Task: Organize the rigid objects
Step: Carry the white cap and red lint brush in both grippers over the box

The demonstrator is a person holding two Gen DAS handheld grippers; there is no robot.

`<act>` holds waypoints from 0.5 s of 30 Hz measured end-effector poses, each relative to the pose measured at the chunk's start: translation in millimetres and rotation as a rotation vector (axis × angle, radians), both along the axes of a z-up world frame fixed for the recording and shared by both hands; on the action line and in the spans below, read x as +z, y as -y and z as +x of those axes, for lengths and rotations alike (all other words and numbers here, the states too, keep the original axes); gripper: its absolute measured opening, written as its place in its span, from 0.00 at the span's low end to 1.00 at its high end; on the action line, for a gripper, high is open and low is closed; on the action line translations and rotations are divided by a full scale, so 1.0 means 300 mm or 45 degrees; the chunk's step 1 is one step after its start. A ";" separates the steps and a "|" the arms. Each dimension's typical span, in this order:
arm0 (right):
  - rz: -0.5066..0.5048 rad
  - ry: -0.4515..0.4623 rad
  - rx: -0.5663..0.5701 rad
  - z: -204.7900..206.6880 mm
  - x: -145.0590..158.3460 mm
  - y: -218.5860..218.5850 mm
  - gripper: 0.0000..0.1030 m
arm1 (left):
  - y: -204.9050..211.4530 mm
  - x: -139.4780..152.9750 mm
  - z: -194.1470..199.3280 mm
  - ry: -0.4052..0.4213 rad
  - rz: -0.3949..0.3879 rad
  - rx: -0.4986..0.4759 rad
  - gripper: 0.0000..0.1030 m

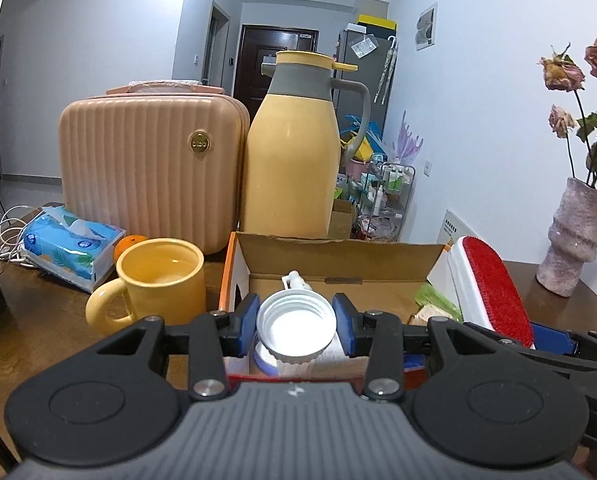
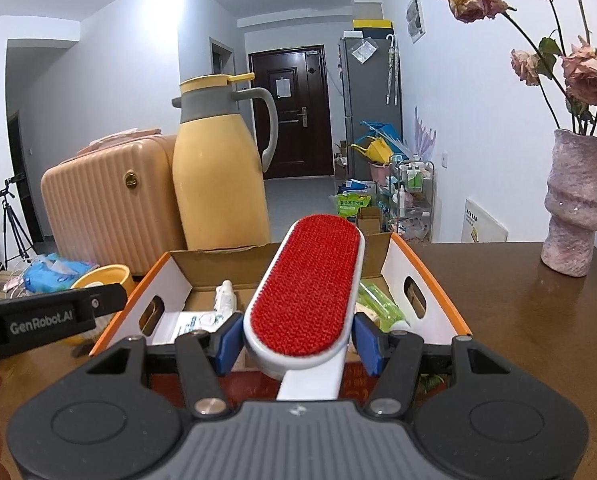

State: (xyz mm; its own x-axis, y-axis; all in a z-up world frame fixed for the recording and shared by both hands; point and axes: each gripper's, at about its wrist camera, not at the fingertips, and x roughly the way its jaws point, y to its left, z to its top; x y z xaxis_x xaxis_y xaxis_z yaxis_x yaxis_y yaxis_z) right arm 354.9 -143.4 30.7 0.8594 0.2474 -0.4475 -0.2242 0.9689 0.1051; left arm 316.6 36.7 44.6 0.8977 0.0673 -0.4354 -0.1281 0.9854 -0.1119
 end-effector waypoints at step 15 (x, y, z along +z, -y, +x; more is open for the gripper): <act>0.031 -0.038 -0.020 0.167 -0.026 -0.014 0.56 | 0.005 -0.023 0.176 -0.012 0.006 0.023 0.39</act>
